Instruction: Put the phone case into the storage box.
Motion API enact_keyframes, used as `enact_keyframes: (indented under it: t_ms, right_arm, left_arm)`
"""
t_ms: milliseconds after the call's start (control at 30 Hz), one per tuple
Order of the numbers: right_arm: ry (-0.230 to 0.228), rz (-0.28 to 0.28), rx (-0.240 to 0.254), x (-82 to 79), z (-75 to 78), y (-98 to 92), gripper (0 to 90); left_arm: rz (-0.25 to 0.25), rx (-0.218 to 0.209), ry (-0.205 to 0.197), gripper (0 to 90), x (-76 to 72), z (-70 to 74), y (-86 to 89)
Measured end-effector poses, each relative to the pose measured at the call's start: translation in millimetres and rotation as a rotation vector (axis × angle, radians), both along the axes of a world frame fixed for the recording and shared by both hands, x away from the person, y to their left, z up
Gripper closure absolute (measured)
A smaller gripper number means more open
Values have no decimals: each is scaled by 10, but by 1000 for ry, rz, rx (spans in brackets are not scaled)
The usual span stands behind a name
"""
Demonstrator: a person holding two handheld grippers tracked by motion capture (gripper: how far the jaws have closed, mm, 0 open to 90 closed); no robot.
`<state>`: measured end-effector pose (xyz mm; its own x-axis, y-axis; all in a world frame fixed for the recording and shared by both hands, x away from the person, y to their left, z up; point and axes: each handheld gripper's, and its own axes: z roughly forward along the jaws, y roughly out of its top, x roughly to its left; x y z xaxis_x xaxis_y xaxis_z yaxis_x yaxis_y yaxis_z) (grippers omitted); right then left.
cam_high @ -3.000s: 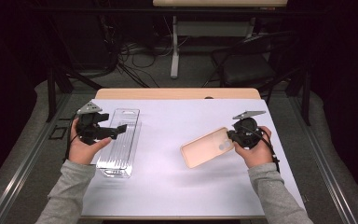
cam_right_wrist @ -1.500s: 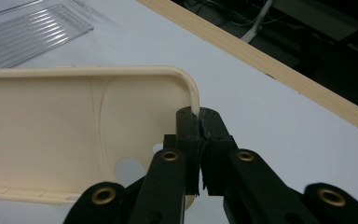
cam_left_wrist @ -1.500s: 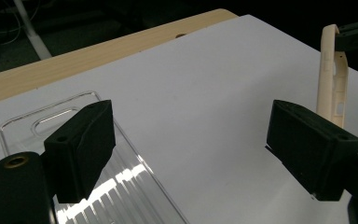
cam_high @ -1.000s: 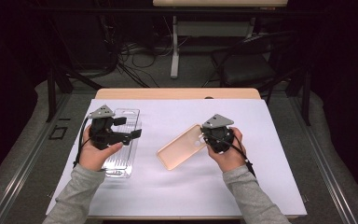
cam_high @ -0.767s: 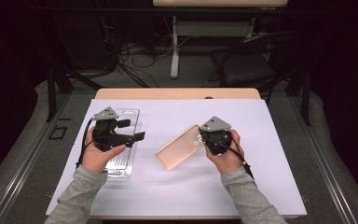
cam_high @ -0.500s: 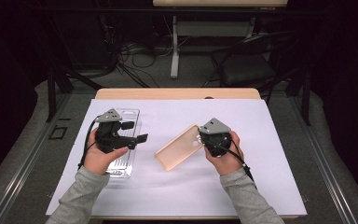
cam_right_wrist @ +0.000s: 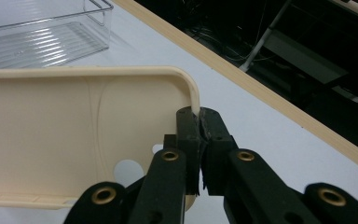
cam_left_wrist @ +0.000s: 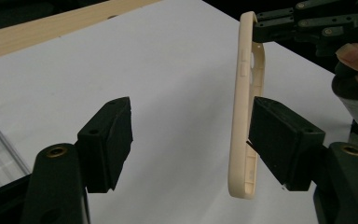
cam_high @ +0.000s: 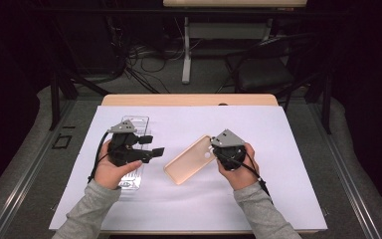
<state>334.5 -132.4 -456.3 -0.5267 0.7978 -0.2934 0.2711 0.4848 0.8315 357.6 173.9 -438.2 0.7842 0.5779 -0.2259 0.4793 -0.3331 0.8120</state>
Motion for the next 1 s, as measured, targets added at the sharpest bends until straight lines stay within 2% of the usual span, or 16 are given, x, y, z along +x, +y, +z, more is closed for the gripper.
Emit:
enact_keyframes:
  t_ms: [133, 400, 467, 533, 700, 767, 1000]
  right_arm:
    - [-7, 8, -5, -22, -10, 29, 881]
    - [-21, 25, -19, -51, -33, 83, 881]
    - [-26, 29, -22, -56, -35, 94, 881]
    - [-23, 34, -25, -59, -38, 104, 880]
    - [-31, 41, -34, -70, -46, 133, 881]
    - [-35, 45, -35, -76, -43, 138, 880]
    - [-36, 50, -37, -87, -49, 151, 880]
  left_arm:
    - [-27, 1, 24, 319, -7, -18, -47]
    - [-70, -3, 32, 353, -18, -41, -118]
    - [-75, 11, 38, 355, -8, -41, -132]
    - [-82, 17, 26, 365, 1, -43, -143]
    - [-111, 33, 64, 407, 39, -43, -171]
    - [-120, 36, 96, 416, 50, -42, -183]
    - [-149, 48, 143, 461, 63, -72, -233]
